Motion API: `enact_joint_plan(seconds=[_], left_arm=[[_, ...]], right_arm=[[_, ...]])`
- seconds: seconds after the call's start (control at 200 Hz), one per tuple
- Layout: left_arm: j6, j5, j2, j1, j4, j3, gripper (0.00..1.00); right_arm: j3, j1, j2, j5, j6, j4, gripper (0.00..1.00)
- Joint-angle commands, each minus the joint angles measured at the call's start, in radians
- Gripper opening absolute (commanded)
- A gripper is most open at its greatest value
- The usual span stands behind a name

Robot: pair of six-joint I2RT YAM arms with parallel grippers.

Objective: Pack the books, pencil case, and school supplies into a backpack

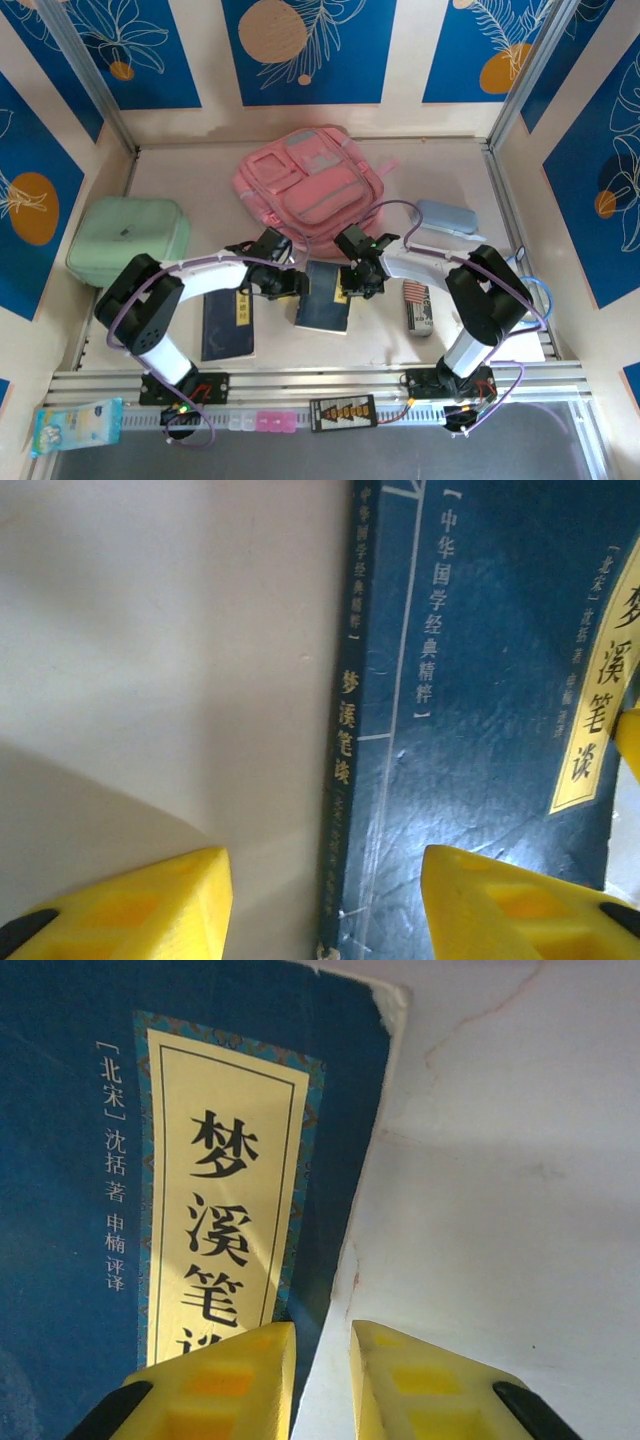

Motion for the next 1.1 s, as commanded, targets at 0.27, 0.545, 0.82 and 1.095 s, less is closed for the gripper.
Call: enact_joint_plan(seconds=[0.27,0.545,0.82,1.095], left_arm=[[-0.035,0.105,0.038,-0.019,0.078,0.034,0.35],[-0.081,0.122,0.060,-0.021,0.115,0.015,0.38],[-0.119,0.193,0.068,-0.021,0.182,0.010,0.37],[-0.221,0.346,-0.070,-0.025,0.473,-0.101,0.35]], right_arm=[[-0.017,-0.009,0.065,0.000,0.008,-0.038,0.15],[-0.023,-0.009,0.078,-0.007,0.012,-0.024,0.14],[-0.024,-0.011,0.081,-0.009,0.012,-0.024,0.14],[-0.045,-0.009,0.066,-0.031,0.000,0.000,0.14]])
